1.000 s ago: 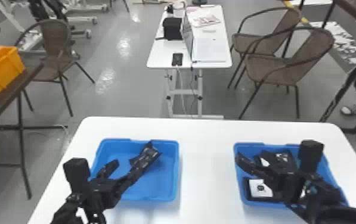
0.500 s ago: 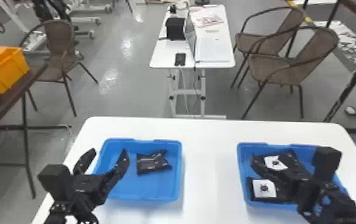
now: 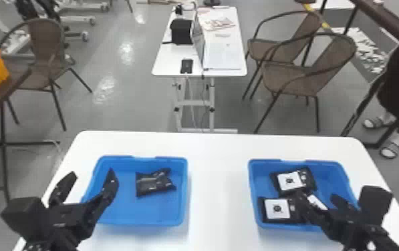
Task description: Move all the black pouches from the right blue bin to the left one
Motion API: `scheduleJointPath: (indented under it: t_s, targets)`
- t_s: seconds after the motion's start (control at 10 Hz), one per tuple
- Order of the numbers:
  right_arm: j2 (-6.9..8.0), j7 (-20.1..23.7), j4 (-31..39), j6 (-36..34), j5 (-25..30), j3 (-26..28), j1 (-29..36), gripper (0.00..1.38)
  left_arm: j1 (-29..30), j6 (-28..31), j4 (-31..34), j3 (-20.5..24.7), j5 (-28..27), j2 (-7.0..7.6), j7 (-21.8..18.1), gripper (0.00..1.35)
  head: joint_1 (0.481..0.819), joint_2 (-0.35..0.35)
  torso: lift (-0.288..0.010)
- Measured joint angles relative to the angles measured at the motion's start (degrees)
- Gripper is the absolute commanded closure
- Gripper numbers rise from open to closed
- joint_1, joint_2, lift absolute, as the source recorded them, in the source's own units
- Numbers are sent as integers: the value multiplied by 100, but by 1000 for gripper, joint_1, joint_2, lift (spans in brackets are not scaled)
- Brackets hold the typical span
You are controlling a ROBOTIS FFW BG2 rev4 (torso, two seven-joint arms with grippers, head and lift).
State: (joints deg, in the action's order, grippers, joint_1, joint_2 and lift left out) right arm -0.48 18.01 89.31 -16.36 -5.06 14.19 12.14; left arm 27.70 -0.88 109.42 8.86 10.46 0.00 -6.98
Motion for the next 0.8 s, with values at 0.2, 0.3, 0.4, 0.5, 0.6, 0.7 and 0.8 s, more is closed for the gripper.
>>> scheduleJointPath:
  t_s: [0.2, 0.3, 0.4, 0.5, 0.6, 0.7, 0.8]
  targets:
    - [-10, 0, -490, -10, -19, 341, -231, 122, 8, 23, 0, -11, 28, 0, 4, 233, 695, -40, 10]
    - [-66, 1, -738, -2, -37, 435, -393, 122, 14, 23, 0, -21, 34, 0, 4, 233, 695, -61, 10]
    - [-172, 11, -990, 27, -107, 453, -576, 122, 16, 23, 0, -28, 34, 0, 4, 233, 695, -73, 10]
    - [-278, 96, -1341, 115, -255, 443, -807, 124, 18, 25, 0, -32, 30, 0, 4, 233, 695, -78, 10]
    - [-366, 285, -1858, 285, -435, 436, -1108, 122, 22, 27, 1, -36, 27, 0, 4, 233, 695, -76, 10]
    - [-418, 363, -2310, 422, -506, 408, -1390, 122, 20, 27, 1, -41, 21, 0, 4, 233, 695, -71, 10]
    - [-432, 362, -2643, 525, -502, 359, -1607, 122, 17, 23, 1, -45, 19, 0, 4, 233, 695, -65, 10]
